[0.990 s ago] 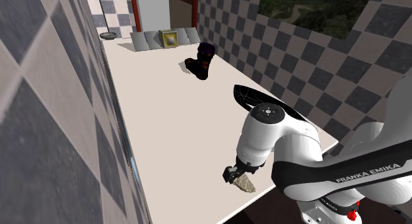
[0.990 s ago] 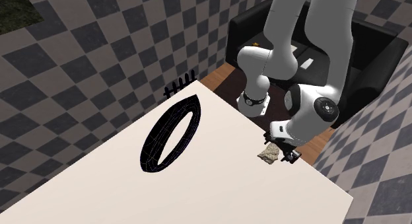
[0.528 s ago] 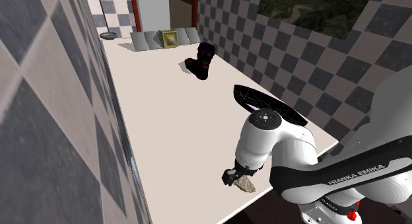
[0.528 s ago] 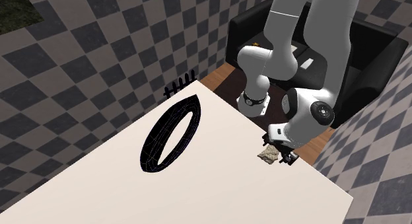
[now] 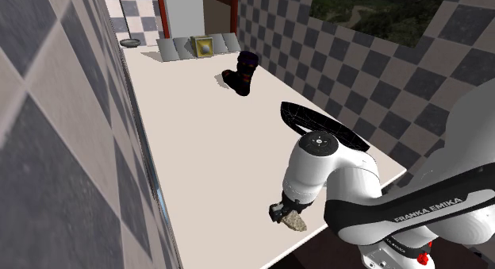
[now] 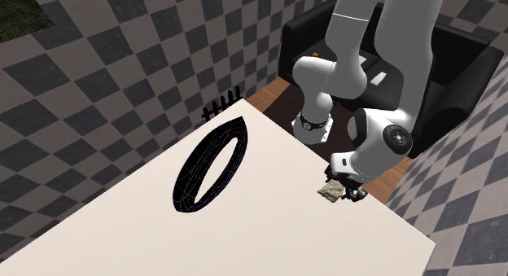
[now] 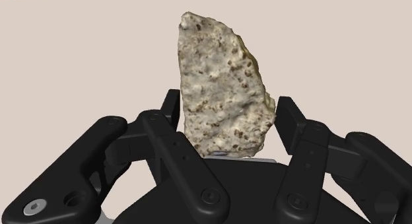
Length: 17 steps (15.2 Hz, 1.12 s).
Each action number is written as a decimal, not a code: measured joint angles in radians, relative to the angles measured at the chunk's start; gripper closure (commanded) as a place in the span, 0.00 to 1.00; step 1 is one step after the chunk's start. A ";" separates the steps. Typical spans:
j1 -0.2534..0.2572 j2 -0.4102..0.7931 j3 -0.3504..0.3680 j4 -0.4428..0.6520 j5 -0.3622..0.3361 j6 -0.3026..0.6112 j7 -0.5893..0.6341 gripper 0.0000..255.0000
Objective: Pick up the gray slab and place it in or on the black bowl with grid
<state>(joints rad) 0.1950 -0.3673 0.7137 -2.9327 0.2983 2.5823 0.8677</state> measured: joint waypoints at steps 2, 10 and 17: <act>0.000 0.000 0.000 0.000 0.000 0.000 0.000 1.00; 0.033 -0.081 -0.037 0.014 0.023 -0.094 -0.024 1.00; 0.068 -0.202 -0.092 0.042 0.032 -0.242 -0.051 1.00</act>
<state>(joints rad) 0.2626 -0.5694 0.6213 -2.8907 0.3307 2.3407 0.8166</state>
